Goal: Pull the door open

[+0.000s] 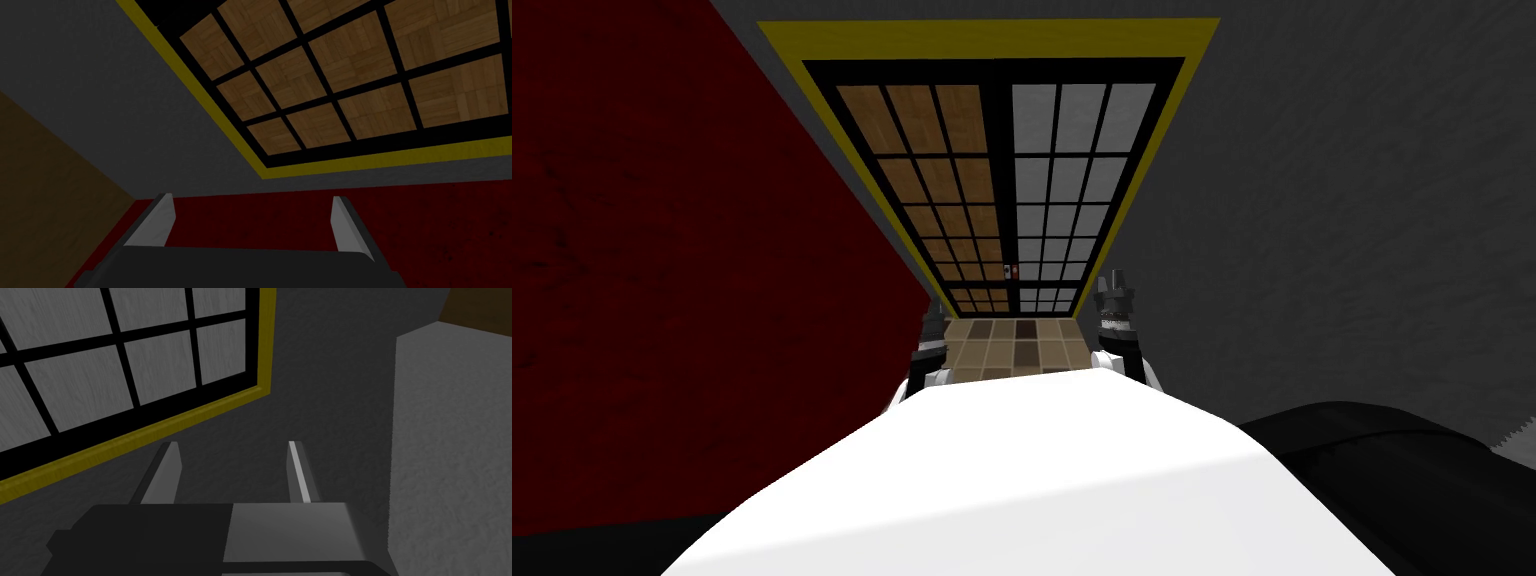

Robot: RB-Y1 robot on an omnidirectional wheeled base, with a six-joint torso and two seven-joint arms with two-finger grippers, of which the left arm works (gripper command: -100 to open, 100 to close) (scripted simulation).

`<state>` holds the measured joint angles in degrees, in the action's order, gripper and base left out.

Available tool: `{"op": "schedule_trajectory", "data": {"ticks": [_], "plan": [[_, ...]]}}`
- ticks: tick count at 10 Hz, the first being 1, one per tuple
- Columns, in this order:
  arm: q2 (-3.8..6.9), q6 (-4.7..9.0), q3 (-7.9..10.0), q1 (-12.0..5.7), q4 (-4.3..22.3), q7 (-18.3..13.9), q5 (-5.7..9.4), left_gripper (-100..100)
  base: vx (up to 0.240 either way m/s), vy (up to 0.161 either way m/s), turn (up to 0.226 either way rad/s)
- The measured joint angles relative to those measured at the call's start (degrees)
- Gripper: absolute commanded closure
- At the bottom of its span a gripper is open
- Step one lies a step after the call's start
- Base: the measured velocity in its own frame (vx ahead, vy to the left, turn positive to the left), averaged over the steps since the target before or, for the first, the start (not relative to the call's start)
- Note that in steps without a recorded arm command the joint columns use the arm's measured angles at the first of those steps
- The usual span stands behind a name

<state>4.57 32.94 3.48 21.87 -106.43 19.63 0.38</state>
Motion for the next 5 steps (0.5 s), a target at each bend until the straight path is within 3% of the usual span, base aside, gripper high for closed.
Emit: {"op": "schedule_trajectory", "data": {"ticks": [5], "plan": [[0.43,1.30,0.33,-2.24,6.3,5.5,-1.67,-100,0.101,-0.046,0.001]]}}
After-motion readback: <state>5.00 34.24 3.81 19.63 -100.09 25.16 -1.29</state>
